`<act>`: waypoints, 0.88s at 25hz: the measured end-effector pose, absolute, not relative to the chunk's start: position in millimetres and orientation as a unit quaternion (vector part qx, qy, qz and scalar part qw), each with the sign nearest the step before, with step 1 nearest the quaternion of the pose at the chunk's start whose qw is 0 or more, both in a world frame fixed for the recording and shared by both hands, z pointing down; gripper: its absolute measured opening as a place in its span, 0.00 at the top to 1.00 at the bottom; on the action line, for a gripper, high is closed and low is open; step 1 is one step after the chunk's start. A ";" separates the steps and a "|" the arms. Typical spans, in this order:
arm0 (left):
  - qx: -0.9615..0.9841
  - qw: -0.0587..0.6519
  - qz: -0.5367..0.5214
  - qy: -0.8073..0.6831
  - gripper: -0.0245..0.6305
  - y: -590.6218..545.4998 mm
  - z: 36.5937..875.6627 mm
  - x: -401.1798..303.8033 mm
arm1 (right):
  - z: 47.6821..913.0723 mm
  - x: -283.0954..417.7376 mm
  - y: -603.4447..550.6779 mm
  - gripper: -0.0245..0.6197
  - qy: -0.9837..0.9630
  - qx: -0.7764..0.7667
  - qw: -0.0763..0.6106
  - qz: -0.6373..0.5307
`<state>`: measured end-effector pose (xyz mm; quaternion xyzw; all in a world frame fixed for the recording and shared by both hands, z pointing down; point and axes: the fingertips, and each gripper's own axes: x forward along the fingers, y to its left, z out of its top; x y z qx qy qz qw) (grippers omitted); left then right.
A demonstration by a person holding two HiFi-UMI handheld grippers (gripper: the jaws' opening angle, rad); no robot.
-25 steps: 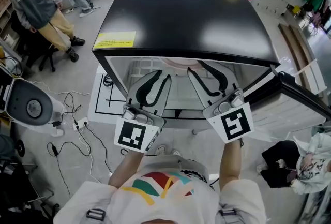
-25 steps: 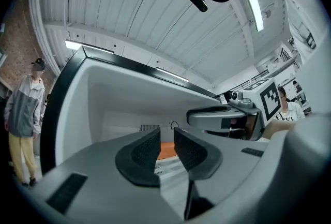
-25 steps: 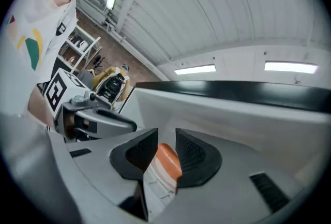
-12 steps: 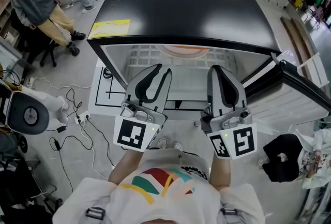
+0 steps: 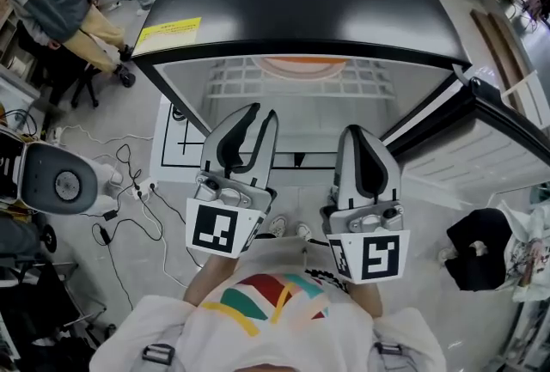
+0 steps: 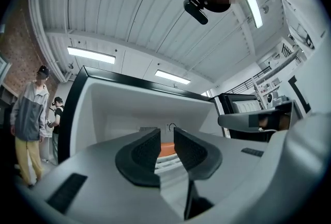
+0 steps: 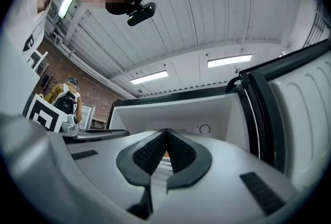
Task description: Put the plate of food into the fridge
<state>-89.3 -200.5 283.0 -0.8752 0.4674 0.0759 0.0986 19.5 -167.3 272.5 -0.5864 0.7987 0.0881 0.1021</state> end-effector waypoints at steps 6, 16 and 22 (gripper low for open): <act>-0.871 0.096 0.069 0.476 0.83 -200.8 287.8 -92.4 | 282.2 23.1 -170.6 0.96 0.800 -0.588 0.087 0.080; -0.871 0.104 0.069 0.475 0.83 -201.6 278.7 -88.2 | 275.3 24.5 -174.4 0.96 0.802 -0.585 0.085 0.084; -0.872 0.106 0.069 0.473 0.83 -200.2 279.2 -85.0 | 278.1 25.6 -175.5 0.96 0.801 -0.587 0.075 0.090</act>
